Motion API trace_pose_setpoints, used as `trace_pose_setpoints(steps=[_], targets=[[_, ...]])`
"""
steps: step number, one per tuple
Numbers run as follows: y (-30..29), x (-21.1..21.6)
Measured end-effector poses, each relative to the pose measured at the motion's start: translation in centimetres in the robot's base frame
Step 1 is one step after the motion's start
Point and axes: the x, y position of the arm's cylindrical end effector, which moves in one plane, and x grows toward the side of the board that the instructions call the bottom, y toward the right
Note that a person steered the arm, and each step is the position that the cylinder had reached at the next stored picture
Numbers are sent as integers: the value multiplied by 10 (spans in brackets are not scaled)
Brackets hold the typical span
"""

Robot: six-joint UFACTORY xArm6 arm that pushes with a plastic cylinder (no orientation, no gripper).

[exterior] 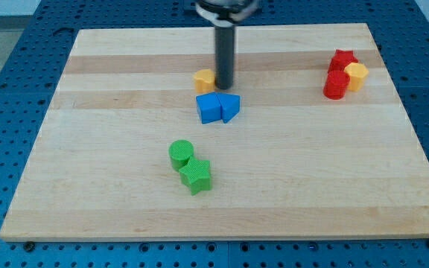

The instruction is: Move the yellow hexagon along with the red circle down and left

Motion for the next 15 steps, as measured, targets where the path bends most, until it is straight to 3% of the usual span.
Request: trace_pose_setpoints(steps=[1,2,3,5,6,9,12,15], targets=[[-21,-24],[23,-55],[96,-83],[302,-87],[367,-82],[362,-4],[278,-3],[257,-3]])
